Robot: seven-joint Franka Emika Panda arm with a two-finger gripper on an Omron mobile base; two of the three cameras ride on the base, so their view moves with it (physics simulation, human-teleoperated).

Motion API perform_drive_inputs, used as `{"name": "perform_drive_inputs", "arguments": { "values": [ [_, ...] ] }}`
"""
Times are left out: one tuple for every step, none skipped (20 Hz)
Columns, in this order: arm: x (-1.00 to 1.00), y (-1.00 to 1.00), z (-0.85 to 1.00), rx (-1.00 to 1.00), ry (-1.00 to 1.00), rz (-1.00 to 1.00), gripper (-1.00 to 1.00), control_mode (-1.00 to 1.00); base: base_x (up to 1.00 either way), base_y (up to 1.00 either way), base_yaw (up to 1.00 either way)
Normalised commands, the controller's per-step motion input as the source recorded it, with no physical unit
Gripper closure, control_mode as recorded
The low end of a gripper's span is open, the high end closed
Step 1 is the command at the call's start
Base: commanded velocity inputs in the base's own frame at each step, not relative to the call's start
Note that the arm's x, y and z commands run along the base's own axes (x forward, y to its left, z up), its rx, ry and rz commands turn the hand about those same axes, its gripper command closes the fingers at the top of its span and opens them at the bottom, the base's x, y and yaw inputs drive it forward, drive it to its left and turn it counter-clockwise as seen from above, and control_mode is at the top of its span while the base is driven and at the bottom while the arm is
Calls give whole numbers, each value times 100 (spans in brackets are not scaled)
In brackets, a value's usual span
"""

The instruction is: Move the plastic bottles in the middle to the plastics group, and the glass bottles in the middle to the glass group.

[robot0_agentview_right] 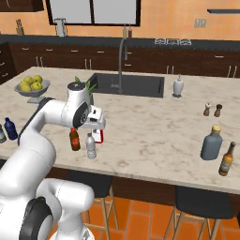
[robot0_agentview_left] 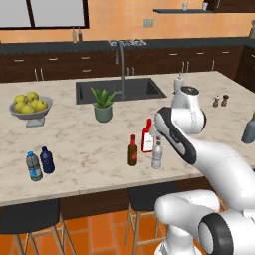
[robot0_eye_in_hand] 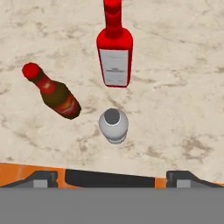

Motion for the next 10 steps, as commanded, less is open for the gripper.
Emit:
{"name": "perform_drive_inputs", "arguments": {
  "values": [
    [42,0,-41,0,0,0,-100,-100,0,0,0],
    [39,0,-43,0,0,0,-100,-100,0,0,0],
    [36,0,-45,0,-1,0,-100,-100,0,0,0],
    [34,0,-53,0,-1,0,-100,-100,0,0,0],
    [31,0,-56,0,-1,0,-100,-100,0,0,0],
    [24,0,-51,0,0,0,-100,-100,0,0,0],
    [17,0,-40,0,0,0,-100,-100,0,0,0],
    [24,14,-46,0,0,0,-100,-100,0,0,0],
    [22,9,-46,0,0,0,-100,-100,0,0,0],
    [11,0,-39,0,0,0,-100,-100,0,0,0]
  ]
}}
